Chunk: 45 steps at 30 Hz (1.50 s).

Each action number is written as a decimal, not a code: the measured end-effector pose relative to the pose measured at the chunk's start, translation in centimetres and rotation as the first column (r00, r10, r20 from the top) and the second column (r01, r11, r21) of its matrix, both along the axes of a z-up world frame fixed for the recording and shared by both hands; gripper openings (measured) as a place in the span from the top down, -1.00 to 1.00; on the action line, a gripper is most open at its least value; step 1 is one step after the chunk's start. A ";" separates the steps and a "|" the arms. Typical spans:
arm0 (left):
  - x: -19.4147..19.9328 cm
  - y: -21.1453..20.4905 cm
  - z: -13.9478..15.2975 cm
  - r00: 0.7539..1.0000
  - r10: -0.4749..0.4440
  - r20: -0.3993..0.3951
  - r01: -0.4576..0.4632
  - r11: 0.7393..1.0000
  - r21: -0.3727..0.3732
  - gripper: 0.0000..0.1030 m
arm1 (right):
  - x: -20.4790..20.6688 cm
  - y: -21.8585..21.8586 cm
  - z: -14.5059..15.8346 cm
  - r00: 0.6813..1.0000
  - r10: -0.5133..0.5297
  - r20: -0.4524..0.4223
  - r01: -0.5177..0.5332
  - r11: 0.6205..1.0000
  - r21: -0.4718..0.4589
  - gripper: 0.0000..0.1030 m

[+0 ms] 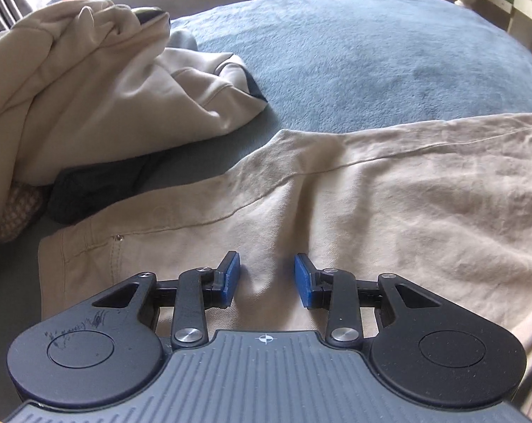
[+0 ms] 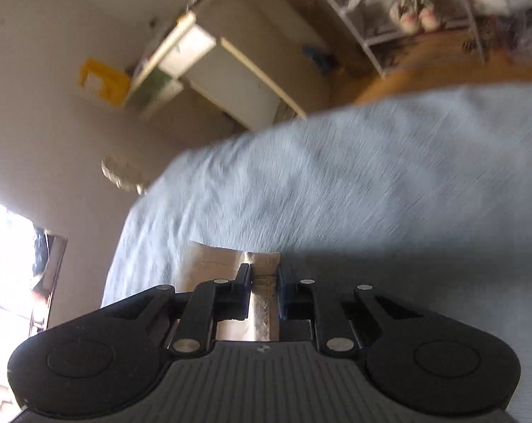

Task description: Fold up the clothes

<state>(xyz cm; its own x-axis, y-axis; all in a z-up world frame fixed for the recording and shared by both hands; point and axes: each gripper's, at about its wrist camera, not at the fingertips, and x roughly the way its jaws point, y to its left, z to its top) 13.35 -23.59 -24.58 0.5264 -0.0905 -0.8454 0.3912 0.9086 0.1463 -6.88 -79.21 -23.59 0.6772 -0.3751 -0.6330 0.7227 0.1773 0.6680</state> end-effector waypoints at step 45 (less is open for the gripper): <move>-1.0 6.5 -0.1 0.996 0.058 -0.074 -0.051 0.994 0.097 0.02 | 13.1 -5.5 -3.9 0.768 0.465 -0.440 -0.563 0.817 -0.120 0.85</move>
<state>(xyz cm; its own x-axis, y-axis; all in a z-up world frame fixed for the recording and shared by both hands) 12.38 -17.12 -24.69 0.4617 0.0188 -0.8869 0.3547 0.9125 0.2040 6.17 -84.70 -27.52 0.5391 -0.2072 -0.8164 0.6585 0.7081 0.2551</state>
